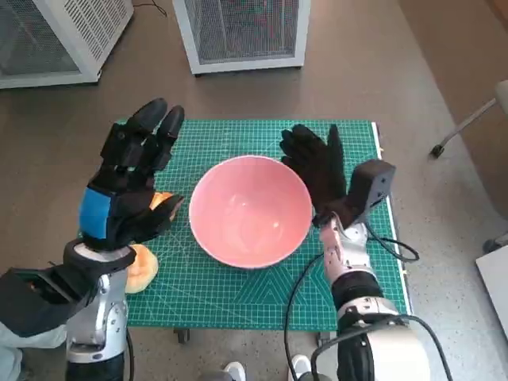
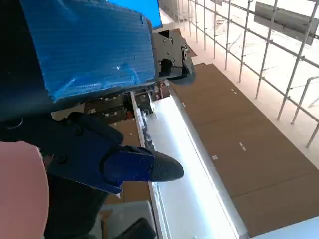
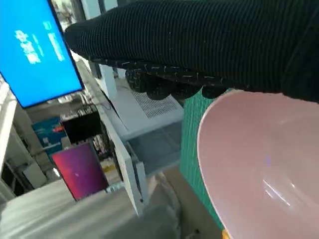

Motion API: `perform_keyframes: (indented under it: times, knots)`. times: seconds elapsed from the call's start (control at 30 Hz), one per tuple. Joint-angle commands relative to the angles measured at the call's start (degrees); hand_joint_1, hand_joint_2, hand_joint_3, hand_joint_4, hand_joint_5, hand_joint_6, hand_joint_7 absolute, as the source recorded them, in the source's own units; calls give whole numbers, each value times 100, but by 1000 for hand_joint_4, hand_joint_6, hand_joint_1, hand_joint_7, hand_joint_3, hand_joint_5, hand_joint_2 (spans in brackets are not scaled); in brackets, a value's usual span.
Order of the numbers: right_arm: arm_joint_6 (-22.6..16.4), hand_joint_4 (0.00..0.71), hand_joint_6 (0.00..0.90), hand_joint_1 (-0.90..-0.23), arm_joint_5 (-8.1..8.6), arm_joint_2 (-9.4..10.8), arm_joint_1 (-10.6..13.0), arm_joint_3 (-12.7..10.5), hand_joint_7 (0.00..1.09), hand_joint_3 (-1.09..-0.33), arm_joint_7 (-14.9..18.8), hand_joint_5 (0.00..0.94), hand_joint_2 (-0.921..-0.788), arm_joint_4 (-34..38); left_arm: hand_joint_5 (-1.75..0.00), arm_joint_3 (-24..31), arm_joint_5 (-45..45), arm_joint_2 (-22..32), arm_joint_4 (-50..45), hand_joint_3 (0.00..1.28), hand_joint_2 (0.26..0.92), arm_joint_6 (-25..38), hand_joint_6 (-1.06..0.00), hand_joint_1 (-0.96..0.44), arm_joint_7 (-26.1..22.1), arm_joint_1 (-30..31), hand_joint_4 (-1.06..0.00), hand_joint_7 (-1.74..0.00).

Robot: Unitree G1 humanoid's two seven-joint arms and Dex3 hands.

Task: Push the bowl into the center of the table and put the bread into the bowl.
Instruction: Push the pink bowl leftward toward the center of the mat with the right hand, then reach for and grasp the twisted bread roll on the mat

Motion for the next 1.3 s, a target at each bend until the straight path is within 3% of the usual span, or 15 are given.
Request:
perform_keyframes:
  times: [0.03, 0.2, 0.4, 0.67, 0.87, 1.1, 1.3]
  knots:
    - [200, 328, 520, -572, -114, 83, -27, 46, 37, -516, -108, 0, -921, 106, 0, 51, 40, 71, -151, 259, 921, 3, -55, -550, 38, 104, -237, -521]
    - [240, 328, 518, -572, -193, 85, -52, 81, 36, -517, -125, 0, -921, 104, 0, 64, 87, 77, -209, 270, 921, -8, -43, -557, 86, 169, -236, -546]
    - [236, 334, 512, -576, -186, -52, -68, 83, 32, -520, -41, 3, -921, 78, 0, 76, 133, 94, -288, 280, 921, -15, -14, -578, 154, 243, -232, -597]
    - [-5, 331, 505, -577, 107, -197, -157, -150, 26, -506, 318, 1, -921, -96, 0, 139, 114, 132, -367, 289, 921, 33, 0, -587, 220, 287, -229, -601]
    - [-738, 325, 491, -563, 438, -245, -95, -342, 17, -497, 1085, 0, -921, -405, 0, 158, 134, 155, -459, 292, 921, 147, 1, -589, 323, 234, -227, -600]
    - [-1661, 311, 483, -576, 945, -274, 194, -396, 11, -523, 2350, 0, -921, -1119, -1, 144, 215, 166, -426, 296, 921, 192, 1, -589, 417, 105, -227, -612]
    - [-1976, 307, 447, -578, 1480, -185, 537, -328, 1, -558, 3204, 0, -921, -1986, -2, 111, 261, 152, -351, 299, 921, 184, 1, -589, 443, -30, -229, -616]
